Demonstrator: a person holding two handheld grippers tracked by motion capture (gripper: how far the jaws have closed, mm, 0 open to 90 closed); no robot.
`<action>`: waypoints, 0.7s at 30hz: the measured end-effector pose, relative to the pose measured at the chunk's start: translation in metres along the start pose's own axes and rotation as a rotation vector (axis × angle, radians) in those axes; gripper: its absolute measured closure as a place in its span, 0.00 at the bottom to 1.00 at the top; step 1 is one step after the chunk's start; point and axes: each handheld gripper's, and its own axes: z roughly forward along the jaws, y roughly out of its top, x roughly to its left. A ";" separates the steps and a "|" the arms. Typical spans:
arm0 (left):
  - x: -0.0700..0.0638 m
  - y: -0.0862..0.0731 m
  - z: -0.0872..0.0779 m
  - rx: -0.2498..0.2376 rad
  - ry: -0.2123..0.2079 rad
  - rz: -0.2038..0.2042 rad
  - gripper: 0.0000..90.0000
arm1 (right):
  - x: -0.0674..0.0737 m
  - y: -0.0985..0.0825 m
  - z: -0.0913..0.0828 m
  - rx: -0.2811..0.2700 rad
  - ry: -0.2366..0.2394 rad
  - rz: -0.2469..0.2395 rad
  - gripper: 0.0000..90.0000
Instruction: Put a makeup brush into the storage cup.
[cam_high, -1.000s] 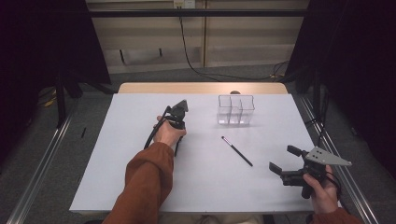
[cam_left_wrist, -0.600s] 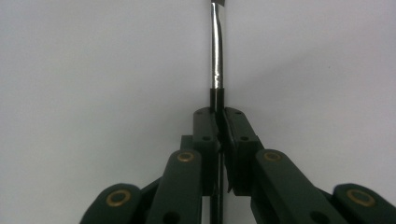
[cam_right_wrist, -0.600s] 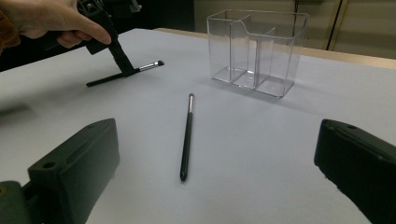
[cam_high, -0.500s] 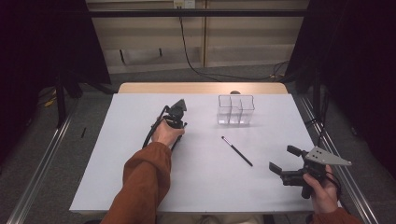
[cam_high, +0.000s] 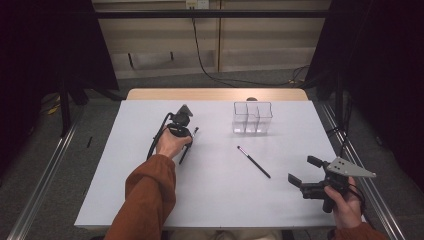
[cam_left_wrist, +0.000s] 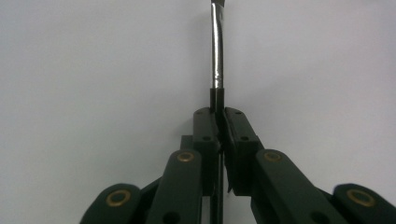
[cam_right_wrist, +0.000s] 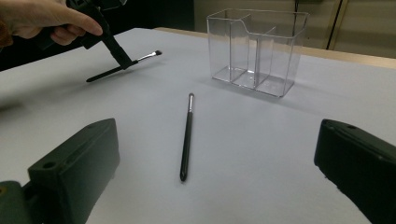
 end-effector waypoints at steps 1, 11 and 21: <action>0.001 -0.001 -0.002 -0.015 -0.013 0.004 0.94 | 0.000 0.000 0.000 0.000 0.000 0.000 0.00; 0.003 -0.007 -0.017 -0.125 -0.043 0.021 0.94 | 0.000 0.000 0.000 0.000 0.000 0.000 0.00; 0.011 -0.016 -0.024 -0.212 -0.069 0.078 0.94 | 0.000 0.000 0.001 0.001 -0.003 -0.002 0.00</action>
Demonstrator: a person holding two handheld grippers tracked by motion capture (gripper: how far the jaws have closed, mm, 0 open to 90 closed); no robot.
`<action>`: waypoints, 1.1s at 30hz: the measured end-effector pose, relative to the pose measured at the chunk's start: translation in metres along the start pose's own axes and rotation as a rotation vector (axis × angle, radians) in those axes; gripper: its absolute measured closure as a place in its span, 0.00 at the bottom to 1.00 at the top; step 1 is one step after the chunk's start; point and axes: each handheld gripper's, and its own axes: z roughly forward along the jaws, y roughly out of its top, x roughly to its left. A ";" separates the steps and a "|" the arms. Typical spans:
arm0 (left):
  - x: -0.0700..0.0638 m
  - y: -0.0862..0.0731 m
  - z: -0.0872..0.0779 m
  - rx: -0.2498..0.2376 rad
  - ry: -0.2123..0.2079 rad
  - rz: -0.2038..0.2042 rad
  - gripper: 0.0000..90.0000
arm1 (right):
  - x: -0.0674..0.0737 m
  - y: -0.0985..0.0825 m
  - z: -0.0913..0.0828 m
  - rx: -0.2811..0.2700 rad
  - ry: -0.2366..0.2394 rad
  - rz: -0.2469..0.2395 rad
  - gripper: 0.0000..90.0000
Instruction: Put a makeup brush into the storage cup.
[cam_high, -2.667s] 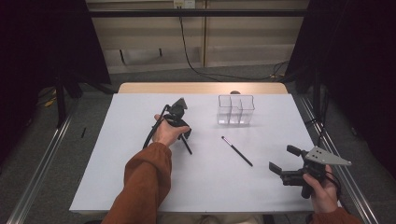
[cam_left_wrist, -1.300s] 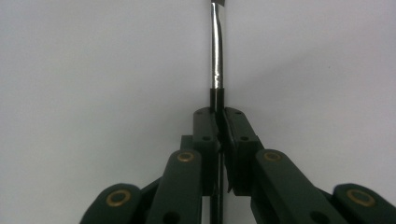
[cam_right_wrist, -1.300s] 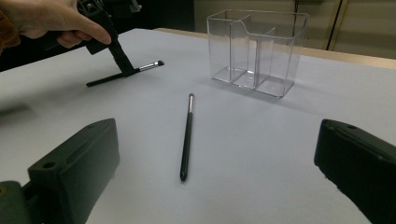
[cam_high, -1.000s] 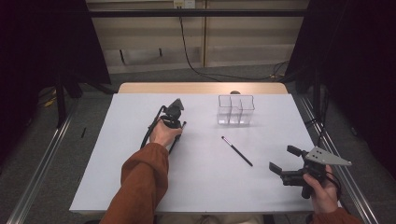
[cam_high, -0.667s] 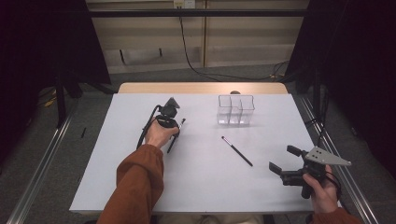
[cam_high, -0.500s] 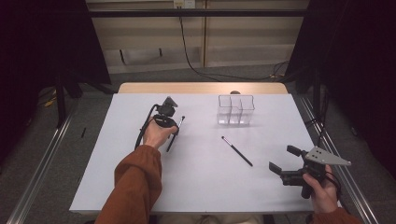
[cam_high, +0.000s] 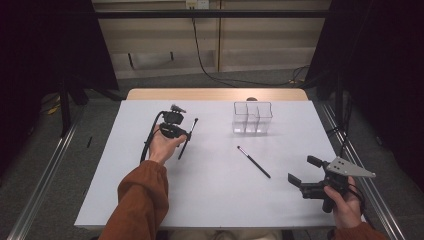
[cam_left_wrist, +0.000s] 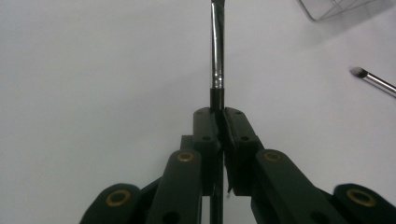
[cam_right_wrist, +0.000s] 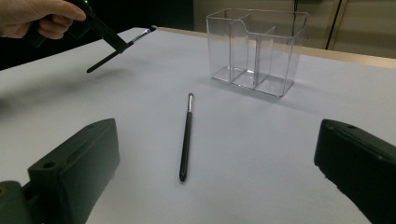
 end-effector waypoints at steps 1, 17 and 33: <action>0.001 -0.001 -0.001 -0.015 0.002 -0.001 0.94 | 0.000 0.000 0.000 0.001 0.000 -0.003 0.00; 0.002 -0.014 -0.019 -0.222 -0.015 0.073 0.94 | 0.000 0.000 0.000 -0.001 0.001 0.000 0.00; 0.001 -0.026 -0.035 -0.363 -0.031 0.114 0.94 | 0.000 0.000 0.001 0.001 0.001 -0.003 0.00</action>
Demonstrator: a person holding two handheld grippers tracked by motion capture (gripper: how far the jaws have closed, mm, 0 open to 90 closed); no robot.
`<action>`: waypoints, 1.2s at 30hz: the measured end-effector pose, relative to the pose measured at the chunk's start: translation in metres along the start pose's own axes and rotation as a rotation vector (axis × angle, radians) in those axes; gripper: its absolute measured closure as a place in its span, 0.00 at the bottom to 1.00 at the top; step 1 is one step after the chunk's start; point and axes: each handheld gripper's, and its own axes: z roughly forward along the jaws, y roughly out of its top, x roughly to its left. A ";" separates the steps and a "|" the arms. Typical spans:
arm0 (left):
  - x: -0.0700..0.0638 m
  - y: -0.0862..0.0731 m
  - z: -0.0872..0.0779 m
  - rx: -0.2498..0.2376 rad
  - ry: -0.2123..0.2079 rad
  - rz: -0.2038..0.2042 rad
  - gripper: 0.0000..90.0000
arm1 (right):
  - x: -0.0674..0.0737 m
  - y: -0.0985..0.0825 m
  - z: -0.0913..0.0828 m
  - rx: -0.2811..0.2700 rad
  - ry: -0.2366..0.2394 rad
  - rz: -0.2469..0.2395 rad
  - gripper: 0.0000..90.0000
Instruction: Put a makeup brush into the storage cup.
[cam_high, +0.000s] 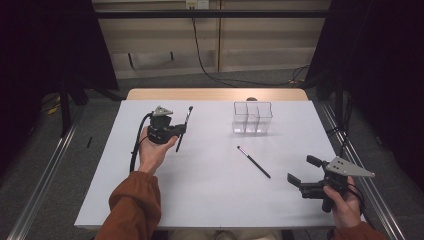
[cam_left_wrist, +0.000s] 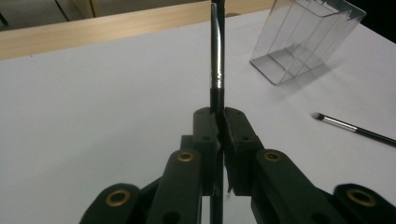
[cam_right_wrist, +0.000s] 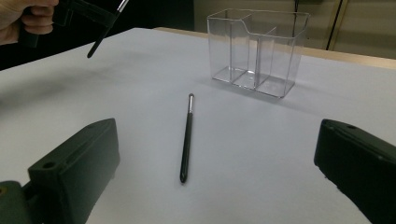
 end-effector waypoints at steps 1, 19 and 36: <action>-0.001 -0.001 -0.001 -0.011 0.003 0.009 0.94 | 0.000 0.000 0.000 0.000 0.001 -0.001 0.00; -0.007 -0.014 -0.024 -0.168 -0.068 0.026 0.94 | 0.001 0.000 0.000 -0.010 0.009 -0.004 0.00; -0.020 -0.033 -0.043 -0.228 -0.120 0.047 0.94 | 0.002 0.001 0.002 -0.016 0.042 -0.012 0.01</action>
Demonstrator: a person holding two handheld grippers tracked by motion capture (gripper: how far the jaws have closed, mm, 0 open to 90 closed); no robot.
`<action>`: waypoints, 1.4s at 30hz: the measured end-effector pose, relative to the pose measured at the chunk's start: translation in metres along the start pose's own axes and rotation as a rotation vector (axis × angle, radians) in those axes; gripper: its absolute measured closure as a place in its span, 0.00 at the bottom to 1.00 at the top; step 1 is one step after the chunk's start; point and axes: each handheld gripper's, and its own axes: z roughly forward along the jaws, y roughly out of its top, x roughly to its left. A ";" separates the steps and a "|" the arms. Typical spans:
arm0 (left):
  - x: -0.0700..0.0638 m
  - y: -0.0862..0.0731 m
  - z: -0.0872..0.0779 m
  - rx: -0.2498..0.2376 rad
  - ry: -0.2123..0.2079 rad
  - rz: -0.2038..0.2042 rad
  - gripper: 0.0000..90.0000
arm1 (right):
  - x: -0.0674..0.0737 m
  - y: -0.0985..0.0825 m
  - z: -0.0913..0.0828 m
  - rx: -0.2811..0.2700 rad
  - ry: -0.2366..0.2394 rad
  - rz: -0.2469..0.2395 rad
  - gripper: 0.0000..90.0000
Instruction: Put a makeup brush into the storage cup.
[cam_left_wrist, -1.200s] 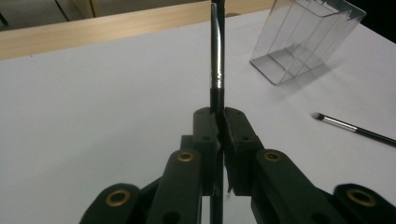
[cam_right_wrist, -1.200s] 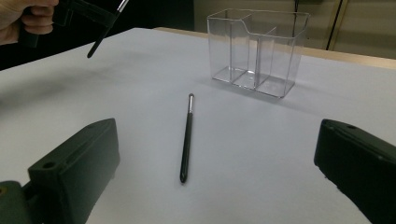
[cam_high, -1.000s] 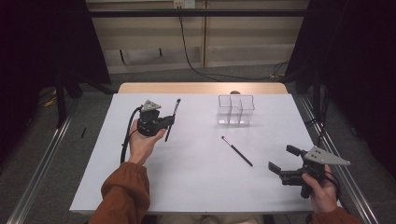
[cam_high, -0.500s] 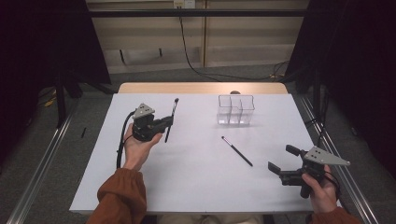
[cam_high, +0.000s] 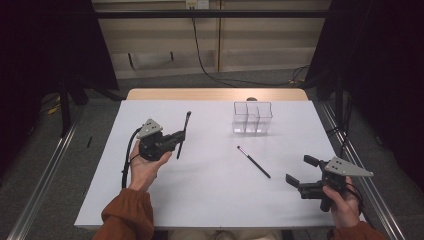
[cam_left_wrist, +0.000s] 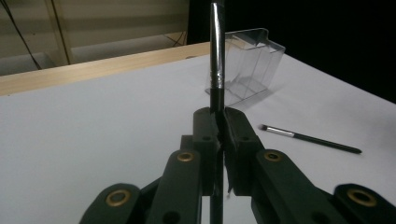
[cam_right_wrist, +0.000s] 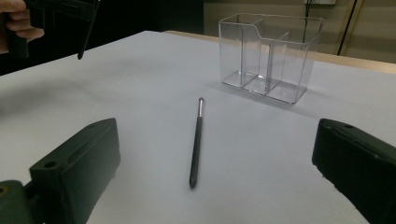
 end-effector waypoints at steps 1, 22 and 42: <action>-0.001 0.000 -0.002 -0.006 -0.002 0.004 0.94 | 0.000 0.000 0.000 -0.003 0.002 -0.003 0.00; -0.020 -0.010 -0.026 -0.069 -0.032 -0.014 0.94 | 0.024 0.015 0.020 -0.030 0.128 -0.055 0.01; -0.048 -0.014 -0.012 -0.050 -0.114 0.008 0.94 | 0.064 0.062 0.070 -0.036 0.386 -0.079 0.03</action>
